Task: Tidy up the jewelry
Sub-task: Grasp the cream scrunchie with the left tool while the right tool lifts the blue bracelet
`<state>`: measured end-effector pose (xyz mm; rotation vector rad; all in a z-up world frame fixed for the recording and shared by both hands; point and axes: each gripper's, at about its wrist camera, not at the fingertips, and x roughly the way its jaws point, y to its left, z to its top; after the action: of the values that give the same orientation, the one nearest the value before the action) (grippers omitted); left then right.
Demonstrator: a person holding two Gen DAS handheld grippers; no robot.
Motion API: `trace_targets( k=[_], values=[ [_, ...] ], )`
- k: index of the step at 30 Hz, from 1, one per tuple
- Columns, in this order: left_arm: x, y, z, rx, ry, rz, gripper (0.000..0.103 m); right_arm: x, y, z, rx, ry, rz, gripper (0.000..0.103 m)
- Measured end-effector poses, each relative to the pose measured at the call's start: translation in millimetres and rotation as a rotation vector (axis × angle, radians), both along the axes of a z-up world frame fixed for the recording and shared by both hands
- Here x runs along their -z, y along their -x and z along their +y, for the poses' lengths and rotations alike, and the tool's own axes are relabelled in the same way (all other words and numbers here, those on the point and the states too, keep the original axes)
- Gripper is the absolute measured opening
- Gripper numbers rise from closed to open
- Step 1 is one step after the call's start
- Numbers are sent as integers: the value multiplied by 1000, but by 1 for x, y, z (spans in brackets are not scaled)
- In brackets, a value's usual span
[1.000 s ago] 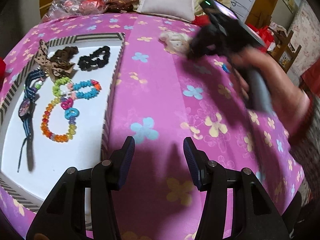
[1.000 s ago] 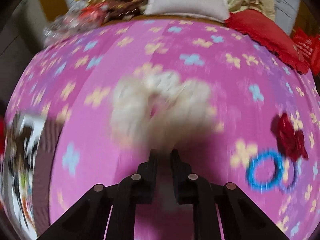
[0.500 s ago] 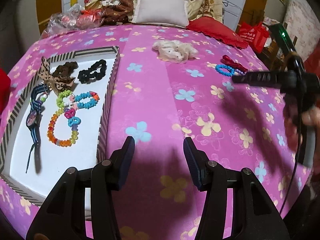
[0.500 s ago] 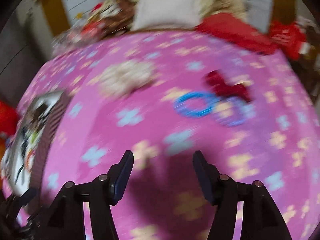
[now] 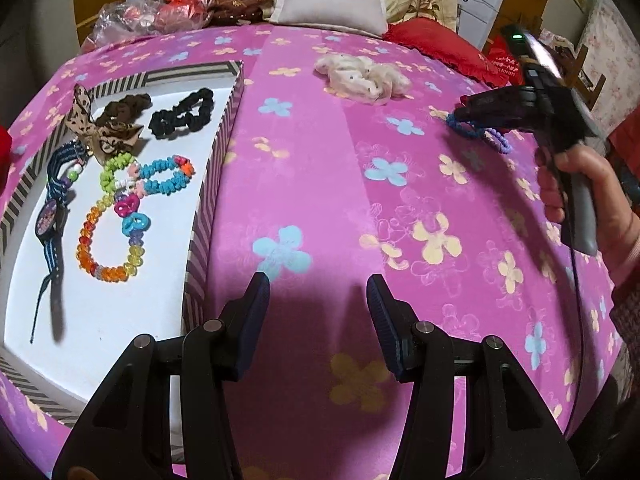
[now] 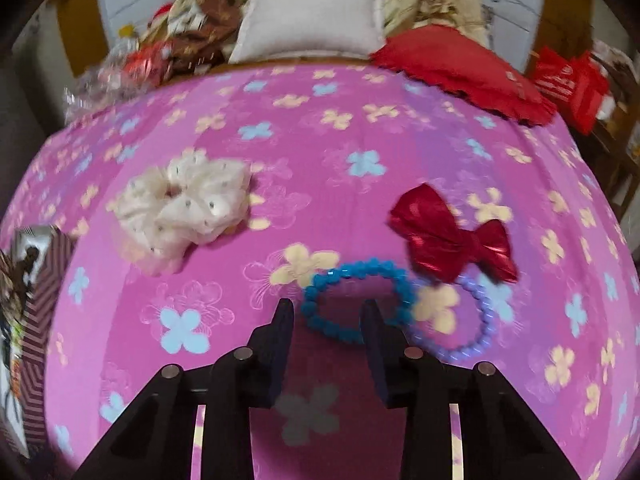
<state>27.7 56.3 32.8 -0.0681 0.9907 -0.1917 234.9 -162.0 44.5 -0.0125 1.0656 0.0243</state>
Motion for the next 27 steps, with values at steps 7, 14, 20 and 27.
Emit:
trace_targets(
  k=[7, 14, 20, 27],
  values=[
    [0, 0, -1, 4, 2, 0, 50, 8, 1, -4, 8, -44, 22, 8],
    [-6, 0, 7, -27, 20, 5, 50, 9, 66, -11, -60, -182, 22, 8],
    [-21, -35, 13, -107, 79, 49, 50, 13, 100, -18, -65, -230, -79, 8],
    [-40, -144, -23, -73, 67, 57, 59, 19, 99, -38, -50, -387, -118, 8]
  ],
)
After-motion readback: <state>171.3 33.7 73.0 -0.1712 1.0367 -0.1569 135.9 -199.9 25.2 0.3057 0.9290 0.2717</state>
